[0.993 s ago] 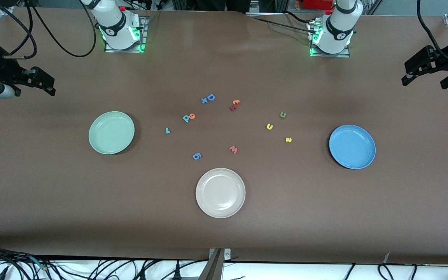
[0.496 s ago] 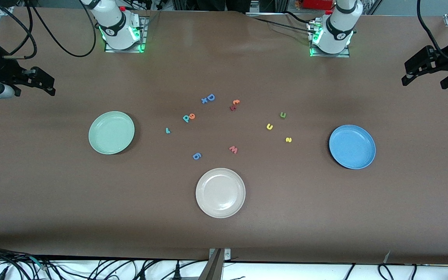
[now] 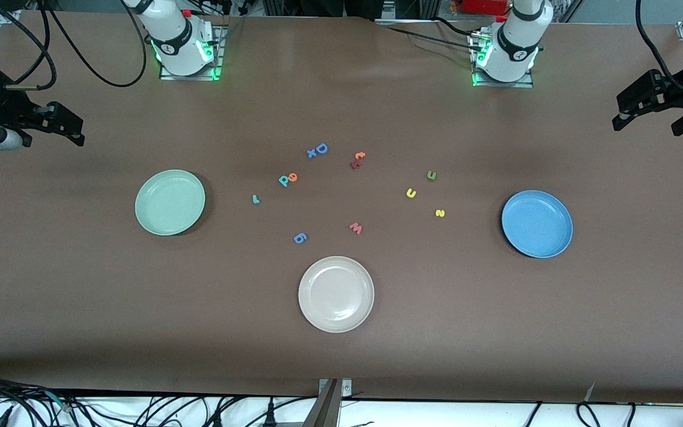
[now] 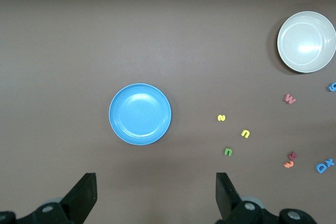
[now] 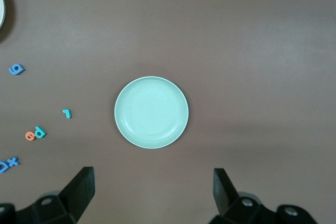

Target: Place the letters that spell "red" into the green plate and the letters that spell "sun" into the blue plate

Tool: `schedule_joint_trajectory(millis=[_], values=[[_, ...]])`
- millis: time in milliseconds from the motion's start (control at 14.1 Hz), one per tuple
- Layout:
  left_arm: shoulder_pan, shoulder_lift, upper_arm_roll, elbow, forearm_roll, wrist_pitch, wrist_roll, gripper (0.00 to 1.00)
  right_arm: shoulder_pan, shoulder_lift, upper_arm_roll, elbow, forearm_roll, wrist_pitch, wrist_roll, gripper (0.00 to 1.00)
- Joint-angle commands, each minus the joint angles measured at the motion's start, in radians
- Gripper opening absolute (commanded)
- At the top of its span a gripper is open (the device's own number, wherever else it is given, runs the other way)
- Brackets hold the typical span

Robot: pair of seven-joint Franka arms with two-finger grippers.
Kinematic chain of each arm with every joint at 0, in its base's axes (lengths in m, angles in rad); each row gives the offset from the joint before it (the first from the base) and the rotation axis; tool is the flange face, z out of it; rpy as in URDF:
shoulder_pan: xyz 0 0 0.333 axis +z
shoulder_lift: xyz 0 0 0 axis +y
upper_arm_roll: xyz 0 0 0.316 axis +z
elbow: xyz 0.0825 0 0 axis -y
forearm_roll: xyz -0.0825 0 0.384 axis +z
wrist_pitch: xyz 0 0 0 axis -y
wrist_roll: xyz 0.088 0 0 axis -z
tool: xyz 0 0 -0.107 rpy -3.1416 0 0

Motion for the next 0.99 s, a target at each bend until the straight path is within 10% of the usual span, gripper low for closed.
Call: schedule_joint_trajectory(millis=[0, 922], values=[[-0.001, 0.011, -0.005, 0.026, 0.027, -0.001, -0.009, 1.00, -0.005, 0.004, 0.004, 0.013, 0.006, -0.011, -0.003, 1.00], [-0.017, 0.011, -0.020, 0.022, 0.024, -0.007, -0.014, 1.00, 0.033, 0.045, 0.006, 0.021, 0.009, -0.026, -0.003, 1.00]])
